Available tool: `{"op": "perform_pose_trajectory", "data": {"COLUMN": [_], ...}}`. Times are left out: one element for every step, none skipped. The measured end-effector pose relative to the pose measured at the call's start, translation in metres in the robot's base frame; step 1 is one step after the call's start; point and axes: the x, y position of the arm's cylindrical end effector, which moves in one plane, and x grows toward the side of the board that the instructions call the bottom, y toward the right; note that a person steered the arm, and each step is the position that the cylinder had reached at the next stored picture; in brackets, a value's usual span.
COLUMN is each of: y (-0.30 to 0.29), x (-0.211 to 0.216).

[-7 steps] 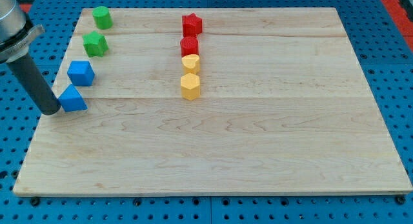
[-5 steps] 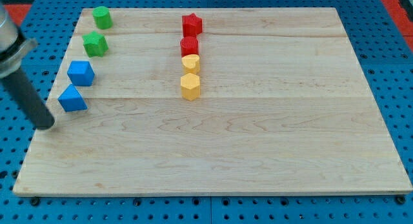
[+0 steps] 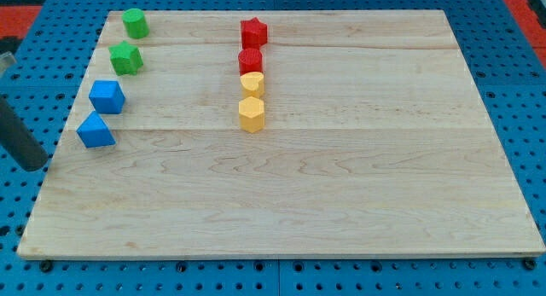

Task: Push the green circle downwards

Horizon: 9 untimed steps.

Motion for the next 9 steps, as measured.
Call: {"op": "perform_pose_trajectory", "data": {"y": [0.0,0.011,0.014,0.014,0.014,0.036,0.094,0.139,0.145], "x": [-0.004,-0.08,-0.151,-0.208,-0.255,-0.296,-0.302,-0.274,-0.255]}}
